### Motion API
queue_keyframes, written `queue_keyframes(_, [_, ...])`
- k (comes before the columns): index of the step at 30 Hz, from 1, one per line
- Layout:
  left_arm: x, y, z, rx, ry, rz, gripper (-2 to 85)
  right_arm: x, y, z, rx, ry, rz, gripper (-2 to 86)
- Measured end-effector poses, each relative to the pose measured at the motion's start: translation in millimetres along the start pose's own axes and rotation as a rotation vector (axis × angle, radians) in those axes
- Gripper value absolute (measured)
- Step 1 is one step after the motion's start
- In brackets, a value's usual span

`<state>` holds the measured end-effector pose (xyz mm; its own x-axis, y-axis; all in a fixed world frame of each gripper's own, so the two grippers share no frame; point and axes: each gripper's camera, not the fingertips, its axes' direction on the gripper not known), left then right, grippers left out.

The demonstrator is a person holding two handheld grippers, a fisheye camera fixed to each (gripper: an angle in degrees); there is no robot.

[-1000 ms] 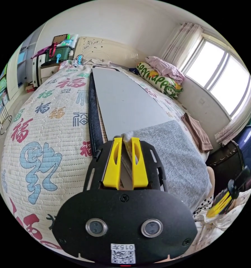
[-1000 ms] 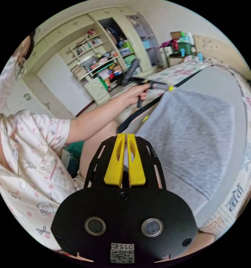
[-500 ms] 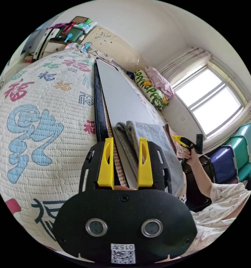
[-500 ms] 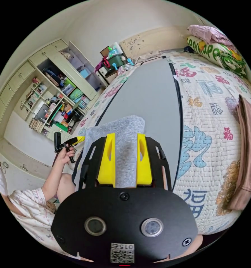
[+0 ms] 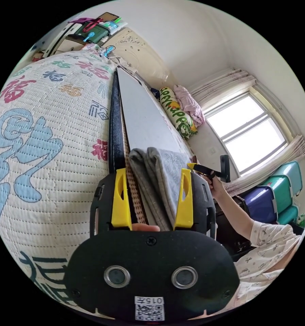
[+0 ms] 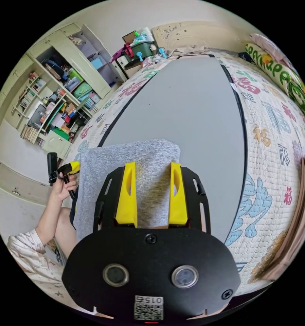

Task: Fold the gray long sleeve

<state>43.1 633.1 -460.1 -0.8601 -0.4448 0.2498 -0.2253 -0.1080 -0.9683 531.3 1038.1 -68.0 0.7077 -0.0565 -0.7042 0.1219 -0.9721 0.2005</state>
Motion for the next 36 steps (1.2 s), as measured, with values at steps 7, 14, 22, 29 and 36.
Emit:
queue_keyframes(7, [-15.6, 26.9, -8.9, 0.073, -0.034, -0.135, 10.3, -26.9, -12.9, 46.9, -0.046, 0.098, -0.117, 14.1])
queue_keyframes(14, [-3.2, 56.6, -18.0, 0.085, -0.06, -0.135, 8.1, 13.7, 7.5, 38.7, 0.077, 0.06, -0.071, 14.6])
queue_keyframes(22, [66.8, 93.1, -35.6, 0.1, -0.236, 0.037, 6.8, 61.1, 35.7, 75.9, -0.031, -0.082, 0.004, 13.2])
queue_keyframes(29, [93.6, 153.8, -82.1, 0.208, -0.108, 0.035, 5.7, 83.0, 90.3, 66.8, -0.005, -0.248, 0.032, 7.8])
queue_keyframes(36, [254.8, 260.5, -258.4, 0.546, -0.171, 0.357, 4.1, -2.4, 147.2, -34.5, 0.281, -0.586, -0.329, 7.1])
